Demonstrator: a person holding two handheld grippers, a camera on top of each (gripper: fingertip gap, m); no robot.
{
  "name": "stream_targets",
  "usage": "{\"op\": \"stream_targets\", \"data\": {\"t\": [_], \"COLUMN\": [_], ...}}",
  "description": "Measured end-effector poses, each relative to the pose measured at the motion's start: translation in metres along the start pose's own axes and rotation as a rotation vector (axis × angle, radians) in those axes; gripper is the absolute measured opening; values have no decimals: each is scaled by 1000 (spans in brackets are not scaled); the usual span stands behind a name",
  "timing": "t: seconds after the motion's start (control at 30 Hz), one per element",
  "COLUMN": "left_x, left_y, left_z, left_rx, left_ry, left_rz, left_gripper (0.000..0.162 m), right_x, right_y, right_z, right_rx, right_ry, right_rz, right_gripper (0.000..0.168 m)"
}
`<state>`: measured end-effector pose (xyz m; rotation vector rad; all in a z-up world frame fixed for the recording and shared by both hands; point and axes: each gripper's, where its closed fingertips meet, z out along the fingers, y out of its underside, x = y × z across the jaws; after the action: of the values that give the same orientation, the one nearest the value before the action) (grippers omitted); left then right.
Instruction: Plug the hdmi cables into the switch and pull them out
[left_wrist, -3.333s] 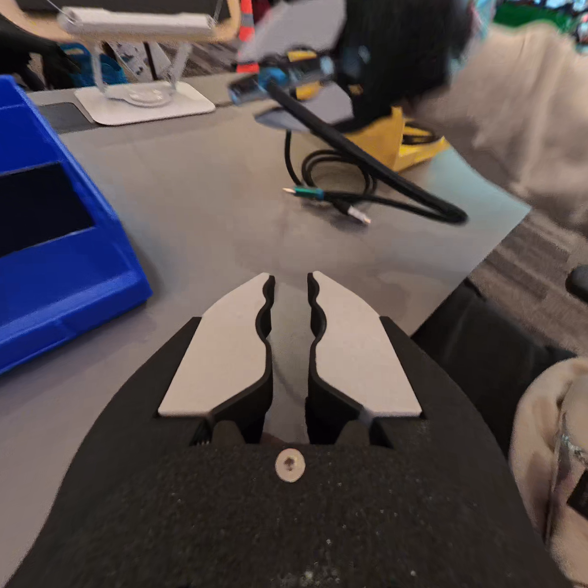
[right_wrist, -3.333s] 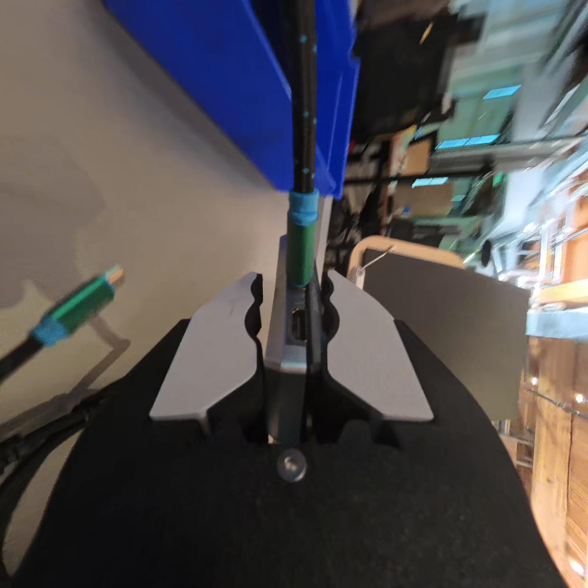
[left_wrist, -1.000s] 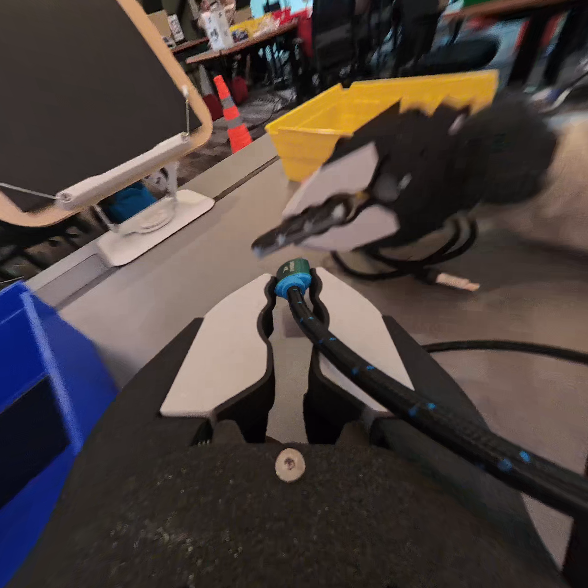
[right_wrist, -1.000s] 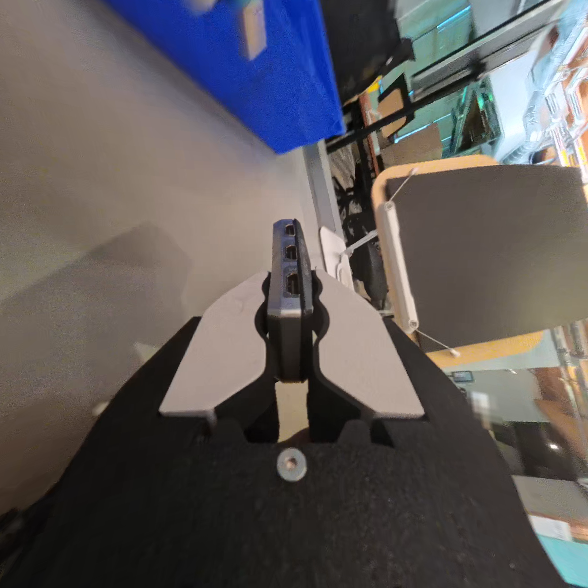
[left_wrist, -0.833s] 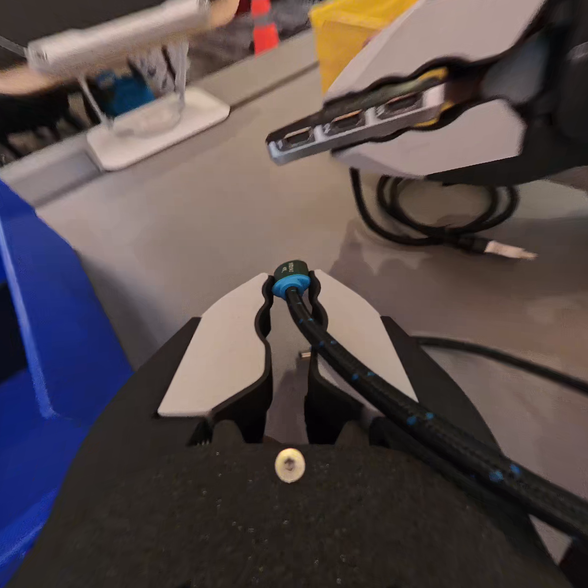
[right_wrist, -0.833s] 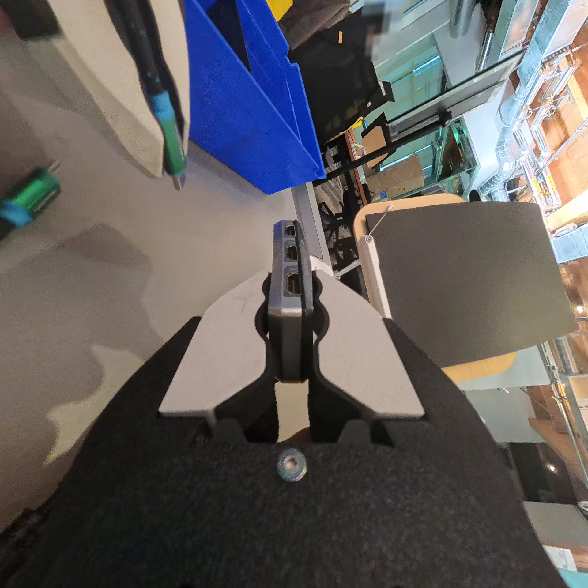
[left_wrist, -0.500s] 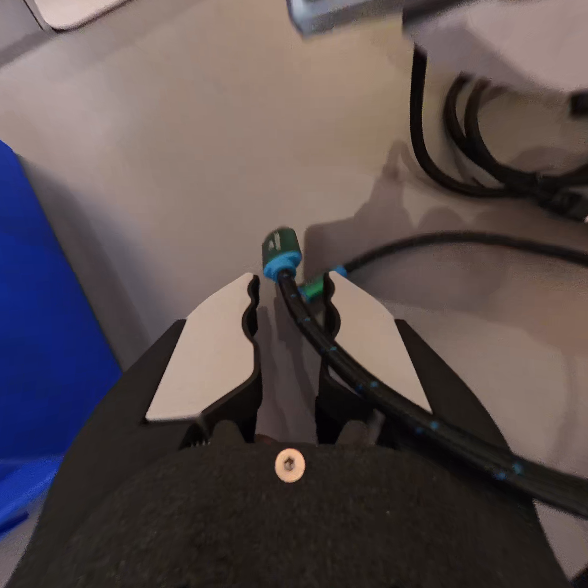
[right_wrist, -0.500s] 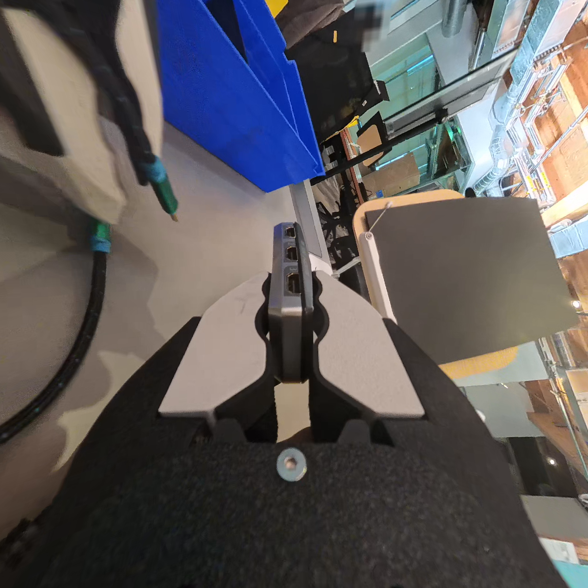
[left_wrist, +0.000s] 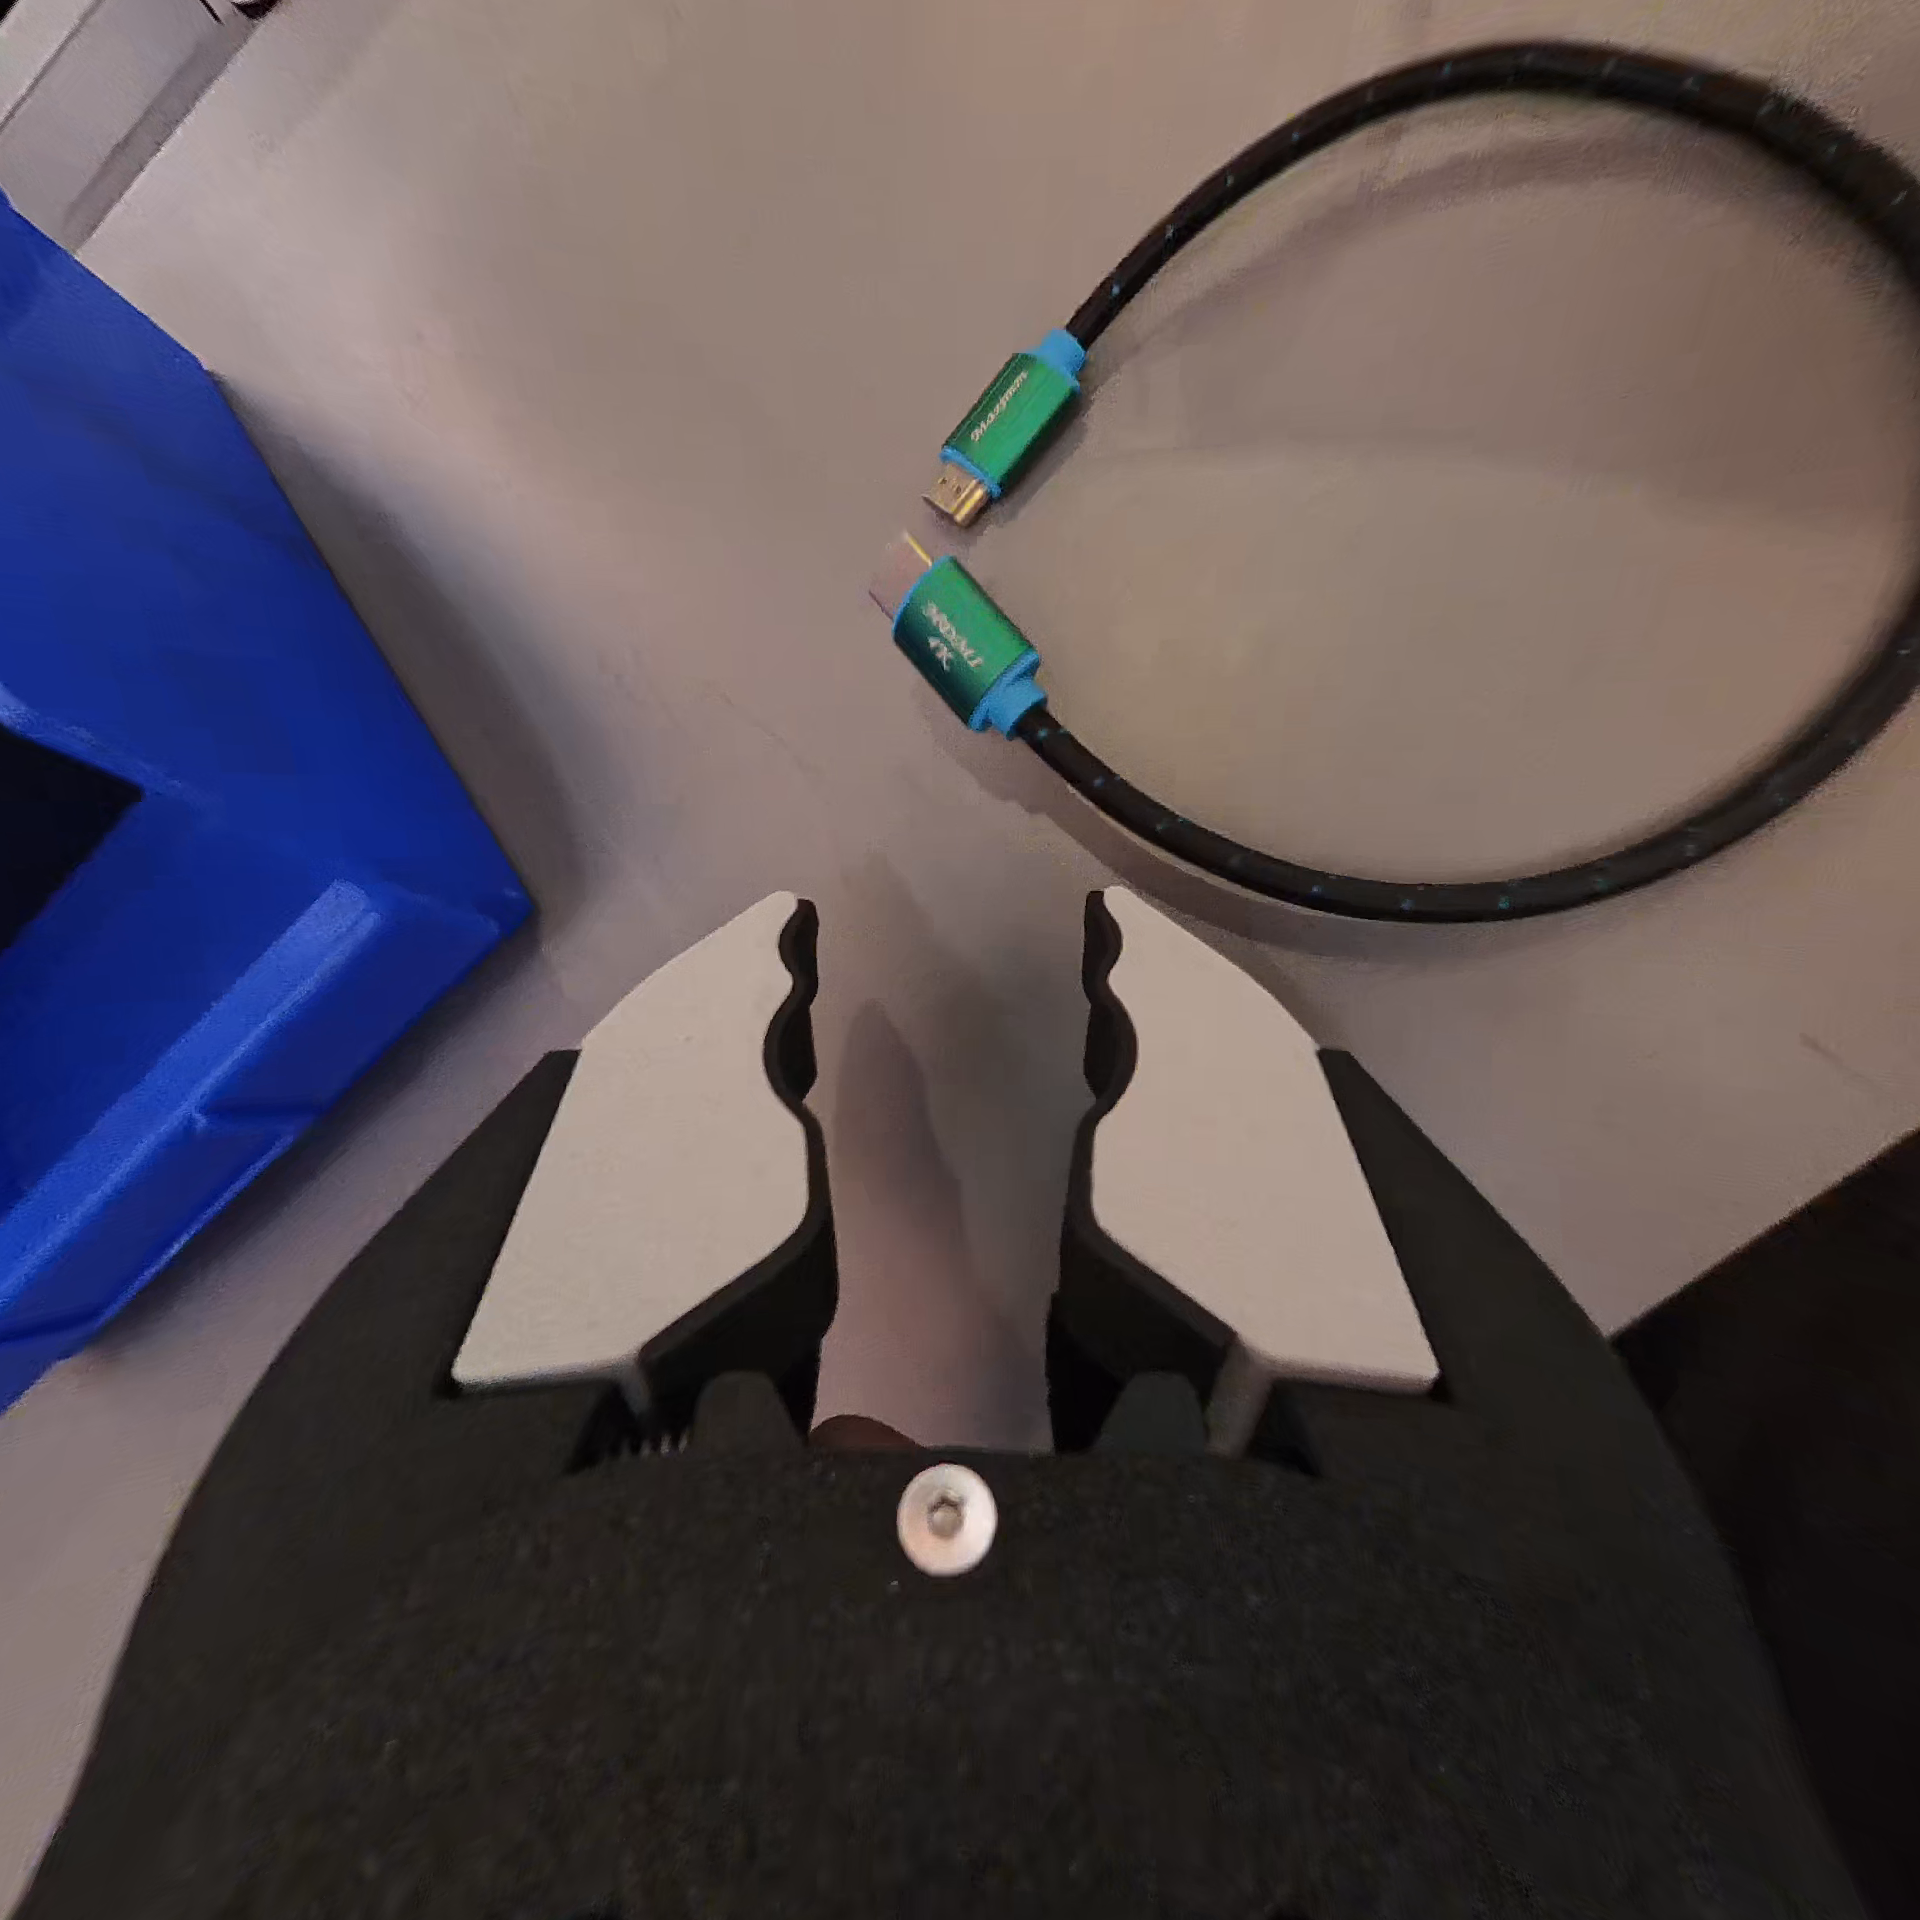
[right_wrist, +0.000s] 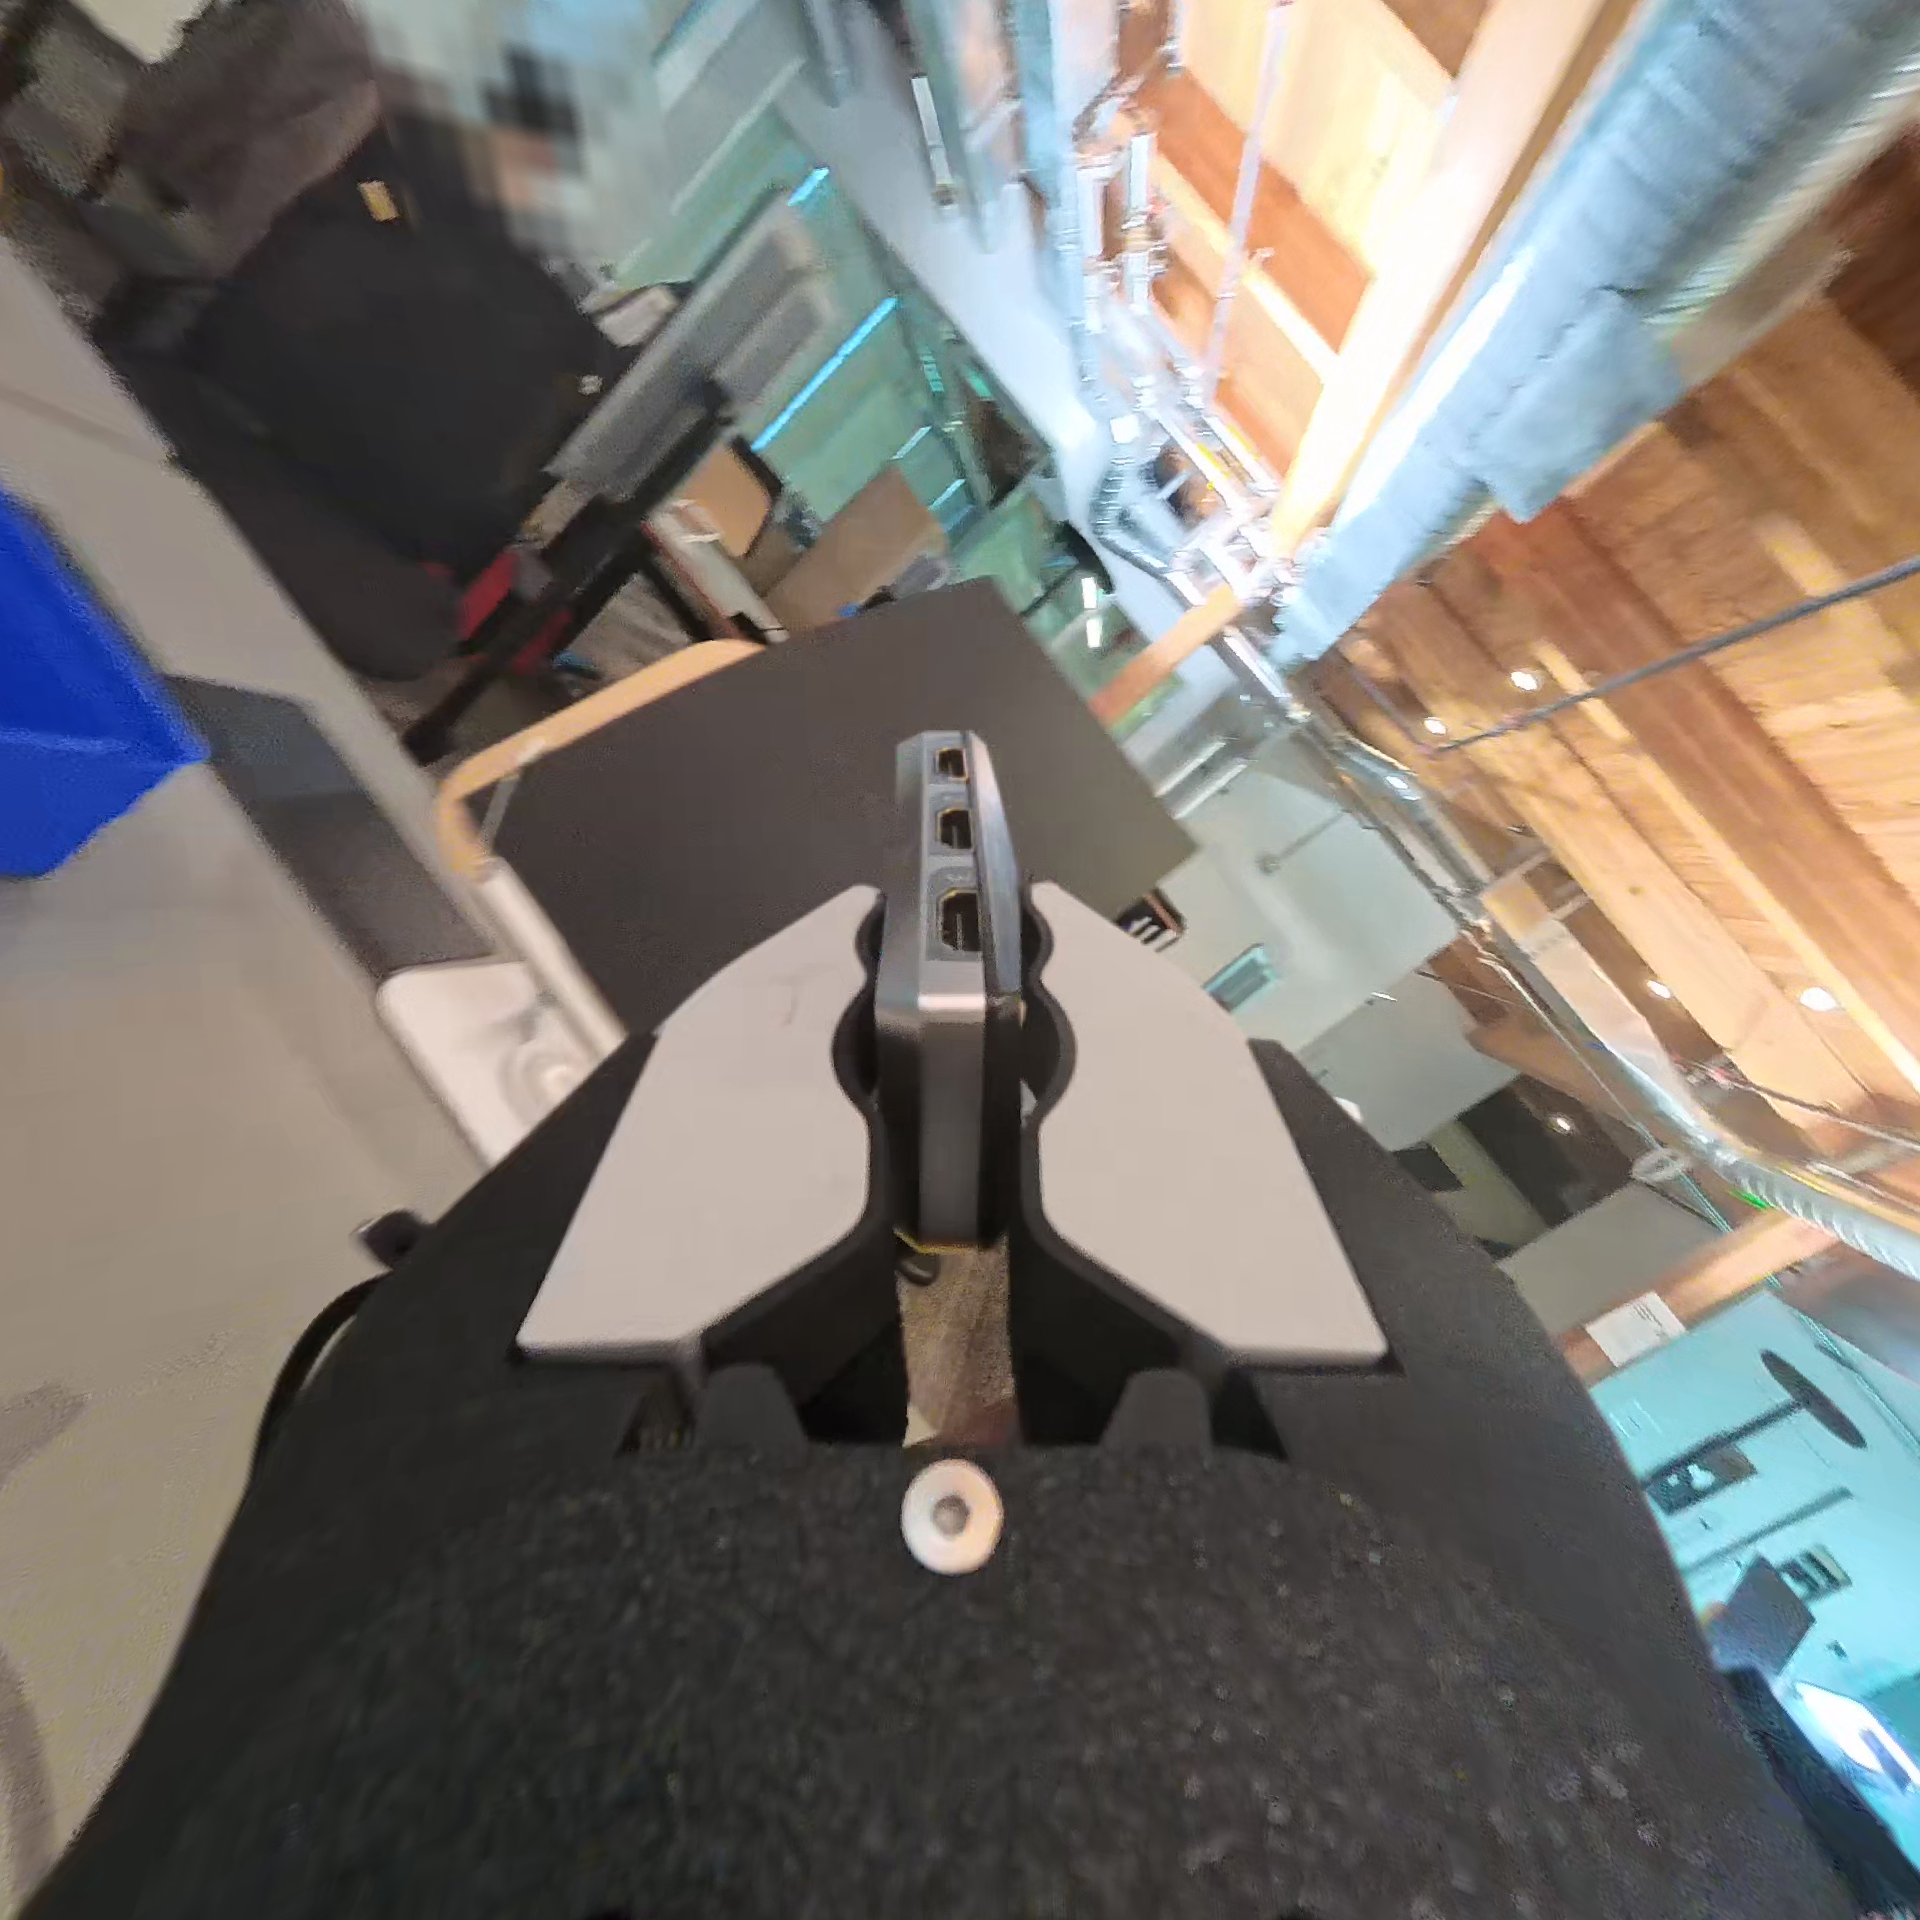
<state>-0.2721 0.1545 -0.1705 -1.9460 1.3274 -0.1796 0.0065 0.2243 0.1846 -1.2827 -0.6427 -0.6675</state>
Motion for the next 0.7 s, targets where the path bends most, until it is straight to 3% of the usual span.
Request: {"op": "stream_targets", "data": {"t": [0.13, 0.3, 0.5, 0.7], "left_x": [2, 3, 6, 7], "left_y": [5, 13, 16, 18], "left_z": [-8, -11, -10, -6], "left_rx": [31, 20, 17, 9], "left_ry": [12, 18, 28, 31], "left_rz": [-35, -45, -44, -41], "left_gripper": [47, 45, 43, 43], "right_x": [88, 124, 72, 2], "right_y": [12, 97, 247, 314], "right_z": [9, 24, 10, -6], "right_rx": [-32, -163, -343, -496], "right_ry": [126, 157, 107, -87], "right_rz": [18, 79, 270, 396], "right_gripper": [22, 22, 23, 22]}}
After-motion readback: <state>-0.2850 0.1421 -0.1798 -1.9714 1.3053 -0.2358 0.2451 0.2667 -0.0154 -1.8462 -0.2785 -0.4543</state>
